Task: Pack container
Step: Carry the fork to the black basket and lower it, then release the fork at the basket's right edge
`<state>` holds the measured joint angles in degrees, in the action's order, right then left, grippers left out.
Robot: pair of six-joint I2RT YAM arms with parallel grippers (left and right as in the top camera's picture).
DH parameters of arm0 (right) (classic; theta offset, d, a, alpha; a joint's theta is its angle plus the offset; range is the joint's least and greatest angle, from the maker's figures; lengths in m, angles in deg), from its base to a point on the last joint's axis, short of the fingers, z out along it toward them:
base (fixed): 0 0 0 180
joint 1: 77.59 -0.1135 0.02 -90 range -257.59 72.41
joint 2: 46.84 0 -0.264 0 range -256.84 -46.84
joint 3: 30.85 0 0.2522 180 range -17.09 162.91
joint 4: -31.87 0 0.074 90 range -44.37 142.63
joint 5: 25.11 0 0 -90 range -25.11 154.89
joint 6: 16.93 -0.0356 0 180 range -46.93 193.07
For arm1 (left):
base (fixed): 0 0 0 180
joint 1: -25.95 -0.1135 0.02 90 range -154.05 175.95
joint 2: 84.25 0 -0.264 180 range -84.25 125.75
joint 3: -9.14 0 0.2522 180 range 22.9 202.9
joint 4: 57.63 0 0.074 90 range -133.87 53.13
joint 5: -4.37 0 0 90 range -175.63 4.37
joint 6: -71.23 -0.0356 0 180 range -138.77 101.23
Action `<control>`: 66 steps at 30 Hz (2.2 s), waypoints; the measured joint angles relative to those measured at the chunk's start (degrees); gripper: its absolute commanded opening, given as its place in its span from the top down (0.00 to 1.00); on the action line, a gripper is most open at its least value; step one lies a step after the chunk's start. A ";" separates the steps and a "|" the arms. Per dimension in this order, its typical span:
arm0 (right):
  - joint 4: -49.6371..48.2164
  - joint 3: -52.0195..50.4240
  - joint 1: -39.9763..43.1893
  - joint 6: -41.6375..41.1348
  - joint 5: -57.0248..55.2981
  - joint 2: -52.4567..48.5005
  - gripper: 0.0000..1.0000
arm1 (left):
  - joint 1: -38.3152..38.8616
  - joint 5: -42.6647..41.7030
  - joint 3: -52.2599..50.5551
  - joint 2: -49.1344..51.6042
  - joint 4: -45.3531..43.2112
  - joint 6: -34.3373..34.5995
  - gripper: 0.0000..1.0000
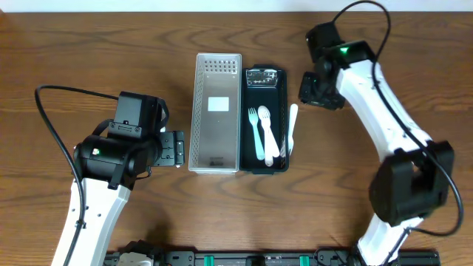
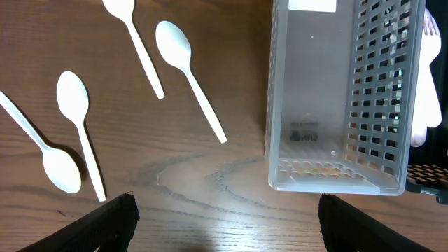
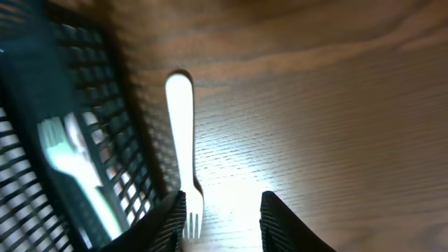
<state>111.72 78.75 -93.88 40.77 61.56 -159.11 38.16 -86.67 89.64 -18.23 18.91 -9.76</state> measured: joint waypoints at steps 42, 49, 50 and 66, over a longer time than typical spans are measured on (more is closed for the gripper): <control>-1.16 0.00 -3.21 1.03 7.06 -12.24 0.61 | 0.00 0.00 0.00 0.00 0.02 0.00 0.15; -3.41 -1.36 -3.19 1.44 7.56 -12.24 0.61 | 0.00 0.00 0.00 0.00 0.00 0.00 0.15; -4.17 -2.05 -3.19 1.49 7.65 -12.24 0.61 | 0.00 0.00 0.00 0.00 0.00 0.00 0.15; -10.47 -7.82 -3.04 1.90 10.47 -11.19 0.79 | 0.00 0.00 0.00 0.00 0.02 0.00 0.15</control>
<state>101.25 70.92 -96.92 42.68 72.03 -170.30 38.16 -86.67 89.64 -18.23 18.94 -9.76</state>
